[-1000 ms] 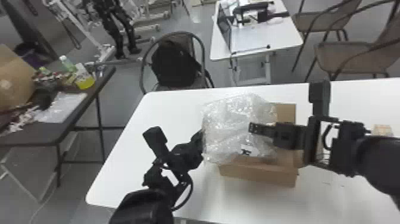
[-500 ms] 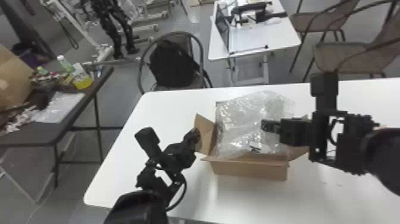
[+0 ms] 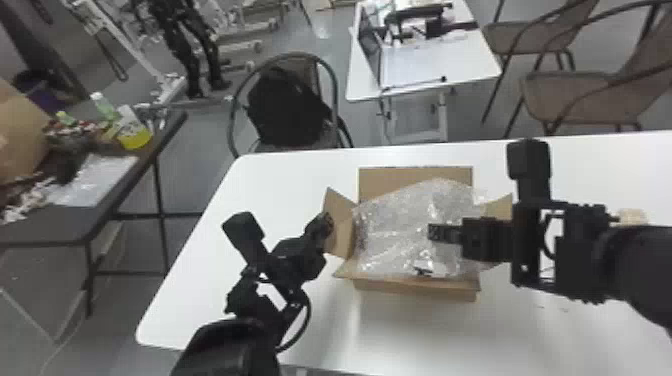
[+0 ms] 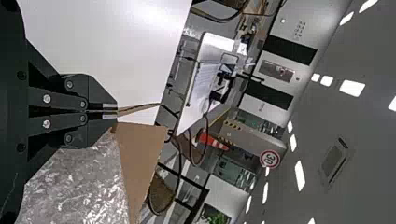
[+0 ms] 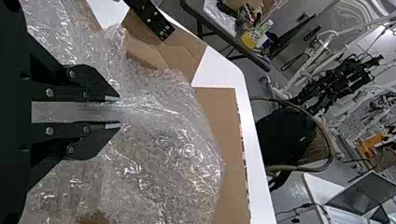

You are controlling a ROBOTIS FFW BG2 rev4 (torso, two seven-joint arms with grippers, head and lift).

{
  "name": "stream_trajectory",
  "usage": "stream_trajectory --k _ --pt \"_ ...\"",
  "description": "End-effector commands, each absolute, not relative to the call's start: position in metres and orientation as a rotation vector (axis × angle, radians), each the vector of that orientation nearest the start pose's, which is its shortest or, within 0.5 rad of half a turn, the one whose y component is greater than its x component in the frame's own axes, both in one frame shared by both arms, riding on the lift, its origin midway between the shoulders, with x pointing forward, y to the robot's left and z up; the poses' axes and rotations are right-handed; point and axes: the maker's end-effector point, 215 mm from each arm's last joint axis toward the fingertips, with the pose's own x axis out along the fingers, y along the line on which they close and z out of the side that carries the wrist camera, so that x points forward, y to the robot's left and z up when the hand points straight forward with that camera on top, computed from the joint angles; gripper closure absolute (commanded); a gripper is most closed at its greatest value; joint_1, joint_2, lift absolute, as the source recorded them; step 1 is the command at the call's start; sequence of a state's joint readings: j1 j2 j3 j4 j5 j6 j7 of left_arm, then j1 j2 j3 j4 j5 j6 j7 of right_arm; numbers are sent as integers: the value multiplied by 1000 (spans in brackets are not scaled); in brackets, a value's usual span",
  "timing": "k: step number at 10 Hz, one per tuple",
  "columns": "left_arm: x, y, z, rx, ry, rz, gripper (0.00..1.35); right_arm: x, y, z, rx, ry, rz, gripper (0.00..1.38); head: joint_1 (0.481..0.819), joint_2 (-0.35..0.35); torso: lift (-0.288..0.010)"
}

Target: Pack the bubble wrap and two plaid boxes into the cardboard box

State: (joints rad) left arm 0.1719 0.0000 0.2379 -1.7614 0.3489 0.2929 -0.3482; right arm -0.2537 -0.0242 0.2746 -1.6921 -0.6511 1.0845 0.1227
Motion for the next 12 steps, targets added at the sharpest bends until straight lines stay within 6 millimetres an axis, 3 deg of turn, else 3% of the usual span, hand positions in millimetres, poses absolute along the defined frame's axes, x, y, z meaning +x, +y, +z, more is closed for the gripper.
stream_trajectory --k 1,2,5,6,8,9,12 --pt "527 272 -389 -376 165 -155 1207 510 56 -373 361 735 754 272 695 339 -87" --pt "527 275 -388 -375 163 -150 1207 517 43 -360 342 697 730 68 695 340 -87" --pt "528 279 -387 -377 158 -143 1208 540 -9 -309 207 447 671 150 695 306 -87" --pt "526 284 -388 -380 157 -132 1207 542 -41 -312 116 353 602 151 695 288 -87" --pt "519 295 -391 -392 152 -113 1207 521 -101 -356 72 399 437 151 695 248 -87" --pt "517 297 -391 -400 147 -109 1207 517 -127 -360 25 395 351 150 695 223 -87" --pt "517 294 -391 -410 143 -114 1207 509 -174 -374 -37 408 211 150 695 159 -87"
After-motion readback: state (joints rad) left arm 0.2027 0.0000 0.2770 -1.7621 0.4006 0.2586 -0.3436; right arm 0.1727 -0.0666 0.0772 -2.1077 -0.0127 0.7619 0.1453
